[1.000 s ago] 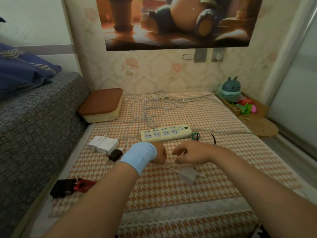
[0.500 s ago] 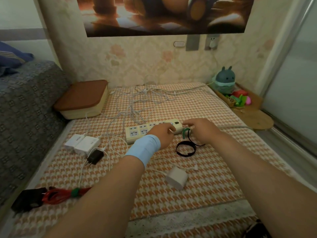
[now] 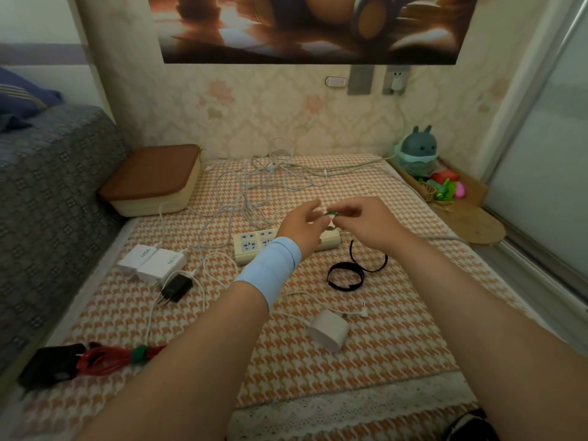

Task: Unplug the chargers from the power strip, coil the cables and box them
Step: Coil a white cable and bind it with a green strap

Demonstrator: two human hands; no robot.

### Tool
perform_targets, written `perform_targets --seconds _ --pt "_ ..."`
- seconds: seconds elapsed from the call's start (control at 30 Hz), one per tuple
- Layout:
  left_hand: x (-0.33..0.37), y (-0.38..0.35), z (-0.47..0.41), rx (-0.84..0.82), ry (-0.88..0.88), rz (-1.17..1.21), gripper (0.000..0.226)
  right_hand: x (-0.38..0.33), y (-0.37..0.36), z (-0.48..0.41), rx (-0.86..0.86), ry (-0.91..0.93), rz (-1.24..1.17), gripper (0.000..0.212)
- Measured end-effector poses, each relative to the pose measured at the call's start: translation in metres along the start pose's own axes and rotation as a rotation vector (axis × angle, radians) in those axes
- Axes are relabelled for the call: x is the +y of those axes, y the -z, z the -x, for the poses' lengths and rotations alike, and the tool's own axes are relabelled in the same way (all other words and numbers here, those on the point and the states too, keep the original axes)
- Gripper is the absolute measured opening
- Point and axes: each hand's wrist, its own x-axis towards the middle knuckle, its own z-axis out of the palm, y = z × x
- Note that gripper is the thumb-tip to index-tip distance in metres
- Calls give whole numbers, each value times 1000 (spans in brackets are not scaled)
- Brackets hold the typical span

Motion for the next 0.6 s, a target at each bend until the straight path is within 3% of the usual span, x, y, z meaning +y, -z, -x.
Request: perform_targets --seconds 0.23,0.33,0.43,0.53,0.6 --pt "-23 34 20 -82 259 466 34 -24 -23 17 -143 -138 -265 27" --pt "-36 47 28 -126 363 656 23 -32 -35 21 -216 -182 -267 20" --pt "-43 60 28 -59 403 810 16 -35 -45 20 -215 -254 -249 23" --pt "-46 73 26 2 375 615 21 -33 -55 17 -225 -307 -216 22" --pt "-50 78 28 62 335 246 22 -30 -61 17 -249 -331 -186 19"
